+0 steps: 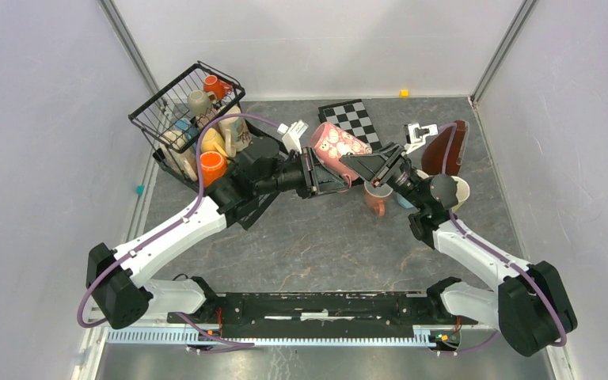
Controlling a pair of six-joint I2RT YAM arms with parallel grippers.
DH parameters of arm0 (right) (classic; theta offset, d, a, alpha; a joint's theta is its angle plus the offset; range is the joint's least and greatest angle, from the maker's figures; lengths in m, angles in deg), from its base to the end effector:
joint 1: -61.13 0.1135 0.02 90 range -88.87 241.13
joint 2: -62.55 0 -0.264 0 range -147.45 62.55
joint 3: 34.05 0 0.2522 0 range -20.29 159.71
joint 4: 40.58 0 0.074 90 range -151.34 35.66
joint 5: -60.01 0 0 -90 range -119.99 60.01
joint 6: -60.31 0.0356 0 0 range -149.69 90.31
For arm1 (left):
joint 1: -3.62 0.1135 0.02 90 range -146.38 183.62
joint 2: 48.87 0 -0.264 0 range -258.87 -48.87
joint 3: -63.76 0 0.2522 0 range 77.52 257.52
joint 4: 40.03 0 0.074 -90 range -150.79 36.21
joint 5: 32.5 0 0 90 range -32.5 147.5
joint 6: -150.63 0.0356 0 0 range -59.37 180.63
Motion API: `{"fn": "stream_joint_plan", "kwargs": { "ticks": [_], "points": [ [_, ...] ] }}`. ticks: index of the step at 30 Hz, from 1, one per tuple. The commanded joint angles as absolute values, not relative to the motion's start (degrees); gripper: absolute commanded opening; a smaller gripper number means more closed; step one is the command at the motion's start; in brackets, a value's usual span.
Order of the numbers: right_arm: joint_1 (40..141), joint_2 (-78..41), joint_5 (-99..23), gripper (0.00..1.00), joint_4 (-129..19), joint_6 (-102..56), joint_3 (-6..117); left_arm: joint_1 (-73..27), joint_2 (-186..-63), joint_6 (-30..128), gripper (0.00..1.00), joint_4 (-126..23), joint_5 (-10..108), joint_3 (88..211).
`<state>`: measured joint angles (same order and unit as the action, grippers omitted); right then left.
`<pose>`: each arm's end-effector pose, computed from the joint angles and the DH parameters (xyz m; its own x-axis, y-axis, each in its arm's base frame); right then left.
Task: Unload the cups from the dish rack
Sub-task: Place the cup at the center of the board.
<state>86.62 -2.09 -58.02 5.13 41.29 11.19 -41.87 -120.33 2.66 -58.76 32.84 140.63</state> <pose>0.2088 0.1181 0.3150 -0.5882 0.6441 -0.4891 -0.6260 0.0203 0.7796 0.1931 -0.2177 0.3631 -0.8764 -0.2075 -0.4346 0.3578 0.3236 -0.8759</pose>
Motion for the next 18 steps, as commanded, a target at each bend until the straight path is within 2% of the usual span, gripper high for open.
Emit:
{"fn": "stream_joint_plan", "kwargs": {
  "ticks": [1, 3, 5, 6, 7, 9, 13, 15, 18],
  "points": [
    [86.69, -1.92, -57.74, 0.38, 8.38, 41.62, 12.45, -42.52, -118.21, 1.57, 0.02, -47.38, 30.09, 140.74],
    [86.62, -1.53, -57.51, 0.24, 7.32, 40.95, 12.64, -42.48, -118.21, 1.57, 0.02, -47.33, 30.0, 140.16],
    [86.75, -0.98, -57.18, 0.04, 5.82, 40.08, 12.84, -42.59, -118.23, 1.48, 0.02, -47.2, 29.91, 139.52],
    [86.76, -0.62, -56.86, 0.0, 5.15, 39.67, 12.93, -42.52, -118.3, 1.48, 0.02, -47.2, 29.85, 139.26],
    [86.74, -0.3, -56.63, 0.0, 4.39, 39.22, 13.08, -42.56, -118.24, 1.6, 0.06, -47.15, 29.81, 138.93],
    [86.72, 0.52, -56.08, 0.0, 3.5, 38.37, 13.29, -42.52, -117.8, 1.93, 0.24, -47.11, 30.04, 138.13],
    [86.78, 2.1, -54.69, 0.0, -0.04, 35.89, 14.46, -42.52, -116.96, 2.84, 0.68, -47.97, 30.73, 137.14],
    [86.82, 2.88, -54.1, 0.0, -2.38, 34.4, 15.47, -42.52, -116.48, 3.34, 0.82, -48.53, 31.02, 136.55],
    [86.82, 4.3, -53.03, 0.0, -6.44, 31.84, 16.97, -42.54, -115.48, 4.26, 0.94, -49.13, 31.13, 135.48]
  ]
}}
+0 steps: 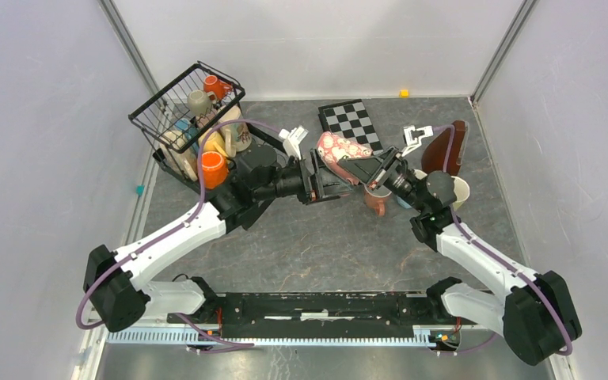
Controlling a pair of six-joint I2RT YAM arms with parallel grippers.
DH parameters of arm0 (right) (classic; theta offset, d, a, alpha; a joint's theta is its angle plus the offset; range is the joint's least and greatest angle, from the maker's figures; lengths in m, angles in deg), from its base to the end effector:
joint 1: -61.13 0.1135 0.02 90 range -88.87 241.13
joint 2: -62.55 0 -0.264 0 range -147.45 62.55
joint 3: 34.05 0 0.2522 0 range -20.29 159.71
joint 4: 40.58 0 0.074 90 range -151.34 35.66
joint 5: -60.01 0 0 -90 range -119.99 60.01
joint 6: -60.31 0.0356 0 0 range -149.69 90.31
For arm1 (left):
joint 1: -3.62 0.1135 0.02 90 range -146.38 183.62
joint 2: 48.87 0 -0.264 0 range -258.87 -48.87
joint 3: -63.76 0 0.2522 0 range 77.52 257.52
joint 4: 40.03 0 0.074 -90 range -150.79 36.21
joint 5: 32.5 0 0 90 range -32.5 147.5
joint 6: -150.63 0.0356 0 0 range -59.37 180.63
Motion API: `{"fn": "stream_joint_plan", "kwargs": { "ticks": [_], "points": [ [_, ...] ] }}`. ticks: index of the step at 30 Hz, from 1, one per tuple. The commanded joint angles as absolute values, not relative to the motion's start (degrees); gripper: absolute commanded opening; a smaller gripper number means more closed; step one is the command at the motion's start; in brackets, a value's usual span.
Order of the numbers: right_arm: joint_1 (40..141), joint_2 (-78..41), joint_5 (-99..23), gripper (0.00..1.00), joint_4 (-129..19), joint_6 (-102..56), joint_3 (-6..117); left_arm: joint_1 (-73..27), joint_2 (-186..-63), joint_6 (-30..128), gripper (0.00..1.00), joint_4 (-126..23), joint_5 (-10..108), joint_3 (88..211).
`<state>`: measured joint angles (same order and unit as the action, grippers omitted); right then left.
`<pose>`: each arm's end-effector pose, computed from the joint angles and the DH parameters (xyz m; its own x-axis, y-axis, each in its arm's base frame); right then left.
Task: Unload the cups from the dish rack
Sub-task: Place the cup at the center of the board.
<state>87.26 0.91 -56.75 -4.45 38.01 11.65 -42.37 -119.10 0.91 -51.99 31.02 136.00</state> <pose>0.2052 0.1185 0.3131 -0.5973 0.6272 -0.4999 -0.5799 0.0929 0.8094 0.1880 -0.2175 0.3525 -0.8800 -0.2016 -0.4301 0.3748 0.2616 -0.8894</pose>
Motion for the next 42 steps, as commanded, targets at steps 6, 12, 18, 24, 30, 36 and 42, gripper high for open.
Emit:
{"fn": "stream_joint_plan", "kwargs": {
  "ticks": [6, 12, 18, 24, 30, 36, 42],
  "points": [
    [86.86, 6.21, -50.46, 0.0, -24.4, 22.57, 23.01, -42.53, -111.88, 8.61, 1.0, -55.98, 34.39, 134.6],
    [86.96, 3.88, -49.75, 0.0, -44.64, 10.93, 31.38, -42.52, -108.59, 13.25, 1.0, -65.79, 38.65, 136.36],
    [88.75, -2.55, -48.16, 0.0, -63.79, -1.06, 41.3, -42.52, -106.14, 18.2, 1.0, -75.29, 45.89, 140.43],
    [92.08, -8.49, -42.99, 0.0, -77.07, -10.16, 48.35, -42.52, -104.39, 20.07, 1.0, -87.07, 60.52, 144.28],
    [97.64, -16.0, -35.44, 0.0, -86.73, -15.81, 55.51, -42.52, -103.59, 19.92, 1.0, -92.26, 67.71, 144.09],
    [102.35, -25.03, -27.51, 0.0, -93.48, -19.06, 61.59, -42.52, -101.19, 19.89, 1.0, -92.23, 68.33, 142.66],
    [103.44, -29.9, -24.1, 0.0, -95.92, -20.55, 63.64, -42.48, -98.01, 20.51, 1.0, -92.89, 70.2, 141.65]
  ]
}}
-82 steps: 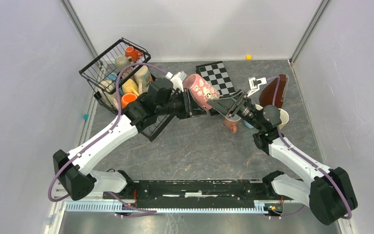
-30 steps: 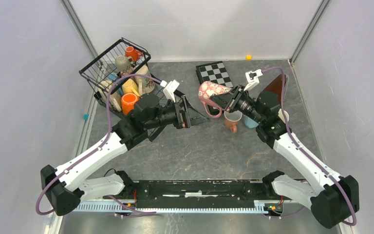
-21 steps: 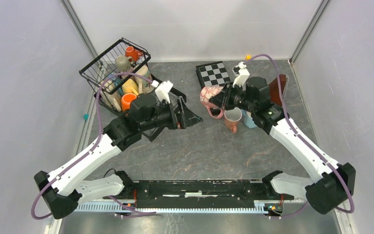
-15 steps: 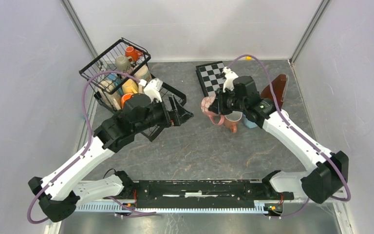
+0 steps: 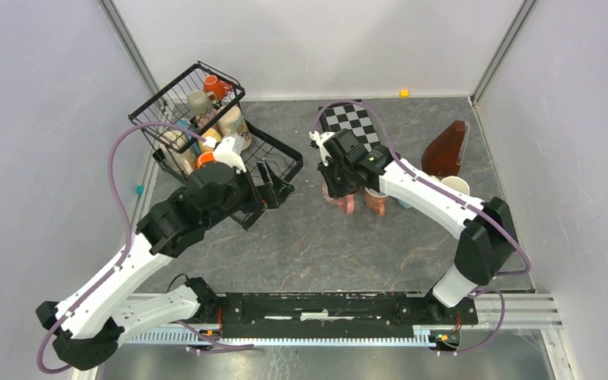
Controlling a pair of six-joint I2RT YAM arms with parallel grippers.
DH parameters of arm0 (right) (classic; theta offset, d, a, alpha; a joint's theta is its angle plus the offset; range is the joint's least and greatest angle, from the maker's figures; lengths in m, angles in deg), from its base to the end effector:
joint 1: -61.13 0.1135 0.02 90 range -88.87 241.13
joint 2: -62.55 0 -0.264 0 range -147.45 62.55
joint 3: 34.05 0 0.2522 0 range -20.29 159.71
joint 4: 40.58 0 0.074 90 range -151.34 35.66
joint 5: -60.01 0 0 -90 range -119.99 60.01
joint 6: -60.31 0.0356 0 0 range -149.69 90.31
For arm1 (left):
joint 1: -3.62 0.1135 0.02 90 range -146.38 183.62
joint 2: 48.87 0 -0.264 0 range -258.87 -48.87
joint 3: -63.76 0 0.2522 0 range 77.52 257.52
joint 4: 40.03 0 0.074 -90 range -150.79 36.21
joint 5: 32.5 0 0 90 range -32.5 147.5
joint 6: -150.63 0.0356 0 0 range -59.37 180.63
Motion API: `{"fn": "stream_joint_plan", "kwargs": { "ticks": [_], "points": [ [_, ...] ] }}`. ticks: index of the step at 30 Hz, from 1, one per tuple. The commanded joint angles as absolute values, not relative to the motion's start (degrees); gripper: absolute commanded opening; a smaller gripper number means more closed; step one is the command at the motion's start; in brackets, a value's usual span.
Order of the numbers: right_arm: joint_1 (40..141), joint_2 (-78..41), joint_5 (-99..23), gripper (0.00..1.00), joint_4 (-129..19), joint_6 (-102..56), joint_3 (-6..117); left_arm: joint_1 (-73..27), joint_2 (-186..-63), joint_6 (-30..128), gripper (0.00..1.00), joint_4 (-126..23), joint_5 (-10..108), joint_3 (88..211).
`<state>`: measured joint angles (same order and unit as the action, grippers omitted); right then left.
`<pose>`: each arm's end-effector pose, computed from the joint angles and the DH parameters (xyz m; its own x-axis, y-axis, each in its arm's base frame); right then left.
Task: Unload the cups from the dish rack
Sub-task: Place the cup at the center of the board.
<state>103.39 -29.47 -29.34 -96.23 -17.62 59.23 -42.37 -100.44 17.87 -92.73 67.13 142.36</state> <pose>0.2558 0.2319 0.2938 -0.7280 -0.3790 -0.5713 -0.5270 0.8424 0.1127 0.1286 -0.1245 0.3877 -0.6313 -0.3099 -0.7109 0.2394 0.7941 -0.5587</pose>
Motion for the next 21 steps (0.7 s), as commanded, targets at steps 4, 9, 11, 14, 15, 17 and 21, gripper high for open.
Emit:
{"fn": "stream_joint_plan", "kwargs": {
  "ticks": [4, 9, 11, 14, 15, 17, 21],
  "points": [
    [103.63, -32.06, -23.64, 0.0, -96.94, -21.71, 63.98, -42.43, -97.06, 20.75, 1.0, -93.12, 70.81, 141.41],
    [104.08, -34.58, -23.29, 0.0, -97.76, -22.6, 64.43, -42.44, -97.35, 20.76, 1.0, -92.94, 70.47, 141.15],
    [104.1, -35.14, -22.66, 0.0, -98.06, -22.92, 64.35, -42.43, -97.31, 20.64, 1.0, -92.91, 70.63, 141.02],
    [104.11, -35.91, -21.91, 0.0, -98.35, -23.36, 64.09, -42.41, -97.12, 20.47, 1.0, -92.81, 70.84, 140.79],
    [104.1, -36.12, -21.95, 0.0, -98.41, -23.51, 64.0, -42.43, -97.12, 20.52, 1.0, -92.79, 70.78, 140.82],
    [104.08, -36.81, -22.33, 0.0, -98.34, -23.85, 63.76, -42.48, -96.97, 20.26, 1.0, -92.83, 70.86, 140.65],
    [104.14, -37.87, -23.26, 0.0, -97.76, -24.32, 62.94, -42.43, -97.06, 19.87, 1.0, -92.86, 70.8, 140.36]
  ]
}}
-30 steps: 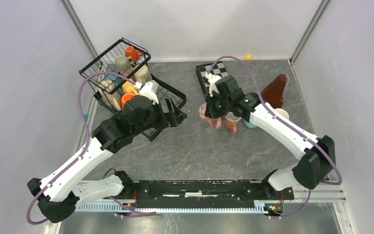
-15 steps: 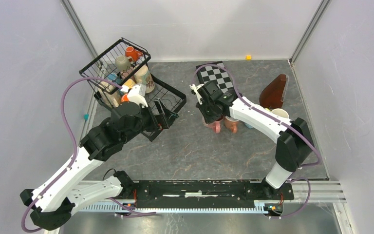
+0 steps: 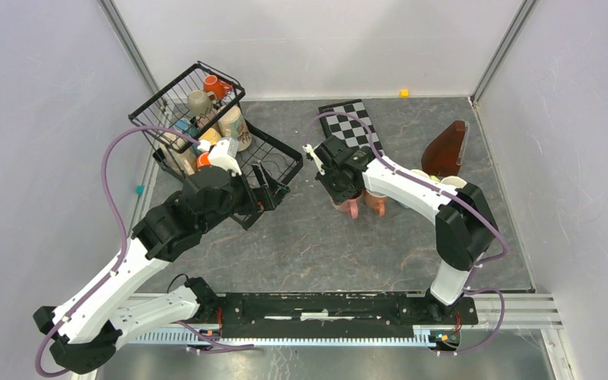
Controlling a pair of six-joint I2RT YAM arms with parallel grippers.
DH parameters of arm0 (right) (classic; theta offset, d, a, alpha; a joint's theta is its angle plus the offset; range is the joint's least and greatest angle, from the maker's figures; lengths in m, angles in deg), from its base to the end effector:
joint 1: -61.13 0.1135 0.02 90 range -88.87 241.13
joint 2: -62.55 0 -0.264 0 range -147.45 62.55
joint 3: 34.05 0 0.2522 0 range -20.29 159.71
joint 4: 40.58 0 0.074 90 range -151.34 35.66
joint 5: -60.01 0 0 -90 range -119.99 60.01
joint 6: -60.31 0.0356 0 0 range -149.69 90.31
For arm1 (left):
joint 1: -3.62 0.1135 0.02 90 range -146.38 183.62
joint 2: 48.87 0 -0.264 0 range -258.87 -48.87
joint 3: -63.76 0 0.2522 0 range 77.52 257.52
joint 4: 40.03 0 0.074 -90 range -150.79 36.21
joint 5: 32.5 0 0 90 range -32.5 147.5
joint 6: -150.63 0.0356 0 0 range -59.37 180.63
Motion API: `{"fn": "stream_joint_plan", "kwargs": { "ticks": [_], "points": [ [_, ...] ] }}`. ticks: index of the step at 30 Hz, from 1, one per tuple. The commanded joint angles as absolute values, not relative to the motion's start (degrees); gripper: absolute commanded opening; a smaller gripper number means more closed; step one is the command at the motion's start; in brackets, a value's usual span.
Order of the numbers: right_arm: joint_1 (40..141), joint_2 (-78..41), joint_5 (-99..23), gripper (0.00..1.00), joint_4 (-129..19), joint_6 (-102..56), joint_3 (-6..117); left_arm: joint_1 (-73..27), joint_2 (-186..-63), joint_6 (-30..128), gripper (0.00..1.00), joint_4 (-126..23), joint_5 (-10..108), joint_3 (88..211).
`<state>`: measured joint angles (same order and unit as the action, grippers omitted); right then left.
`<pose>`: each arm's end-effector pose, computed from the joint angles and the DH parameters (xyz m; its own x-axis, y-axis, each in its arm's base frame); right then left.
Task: Unload the cups from the dish rack
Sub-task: Place the cup at the center of the board.
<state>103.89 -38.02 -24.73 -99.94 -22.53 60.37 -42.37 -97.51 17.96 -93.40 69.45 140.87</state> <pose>0.2699 0.2451 0.2464 -0.7437 -0.5187 -0.4217 -0.5598 0.8280 -0.0311 0.1206 -0.1142 0.3861 -0.6036 -0.3296 -0.7260 0.2231 0.8043 -0.5507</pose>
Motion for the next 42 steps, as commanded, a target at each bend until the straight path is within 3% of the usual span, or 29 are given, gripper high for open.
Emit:
{"fn": "stream_joint_plan", "kwargs": {
  "ticks": [1, 14, 30, 42],
  "points": [
    [104.18, -38.22, -23.37, 0.0, -97.78, -24.47, 62.94, -42.44, -97.08, 19.8, 1.0, -92.88, 70.73, 140.28],
    [104.19, -40.66, -23.81, 0.11, -96.11, -25.16, 61.43, -42.43, -97.48, 19.03, 1.0, -93.01, 71.35, 139.62],
    [104.11, -40.34, -24.54, 0.33, -96.07, -25.34, 61.62, -42.44, -98.12, 18.43, 1.0, -93.23, 71.34, 139.13],
    [104.18, -34.28, -25.47, 0.64, -96.79, -24.4, 63.37, -42.43, -98.59, 18.01, 1.0, -93.3, 71.4, 139.99]
  ]
}}
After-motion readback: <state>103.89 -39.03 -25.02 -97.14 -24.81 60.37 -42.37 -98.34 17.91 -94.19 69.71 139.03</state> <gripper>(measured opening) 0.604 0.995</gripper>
